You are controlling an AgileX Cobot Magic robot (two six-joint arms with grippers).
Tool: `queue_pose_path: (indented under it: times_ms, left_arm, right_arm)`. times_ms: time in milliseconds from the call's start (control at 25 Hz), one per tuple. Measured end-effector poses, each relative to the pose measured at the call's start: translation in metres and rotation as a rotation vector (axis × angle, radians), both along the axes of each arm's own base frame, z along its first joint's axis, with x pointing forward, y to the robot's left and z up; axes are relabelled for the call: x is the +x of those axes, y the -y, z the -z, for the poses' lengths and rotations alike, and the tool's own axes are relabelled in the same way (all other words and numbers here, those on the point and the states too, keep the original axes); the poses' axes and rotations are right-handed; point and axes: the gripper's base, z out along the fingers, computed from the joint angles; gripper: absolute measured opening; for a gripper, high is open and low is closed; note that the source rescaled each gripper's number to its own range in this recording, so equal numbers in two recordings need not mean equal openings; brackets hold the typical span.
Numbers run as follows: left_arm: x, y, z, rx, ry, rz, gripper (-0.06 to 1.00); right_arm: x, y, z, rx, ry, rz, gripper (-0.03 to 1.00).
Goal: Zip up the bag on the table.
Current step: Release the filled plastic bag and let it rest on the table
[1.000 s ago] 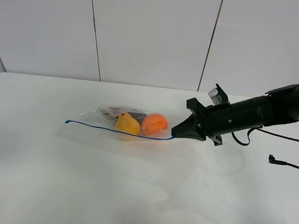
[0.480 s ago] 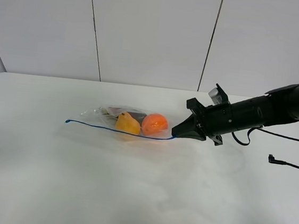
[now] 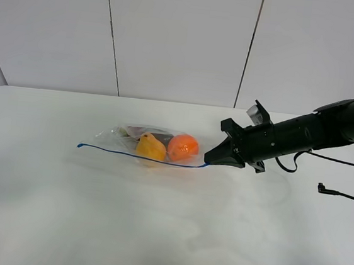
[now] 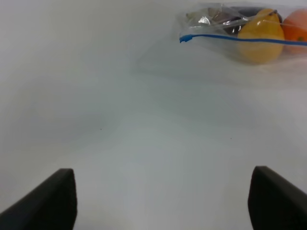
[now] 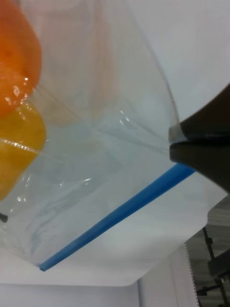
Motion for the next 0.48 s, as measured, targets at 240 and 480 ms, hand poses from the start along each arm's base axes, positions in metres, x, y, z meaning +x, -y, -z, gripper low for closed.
queue_pose_path:
  times_ms: [240,480]
  left_arm:
    - [0.0000,0.0002,0.0000,-0.001,0.000,0.002,0.89]
    - [0.0000,0.0002,0.0000,-0.001,0.000,0.002,0.89]
  right_arm:
    - [0.0000,0.0001,0.0001,-0.002,0.001,-0.001,0.00]
    - [0.0000,0.0001,0.0001,-0.002,0.000,0.000,0.03]
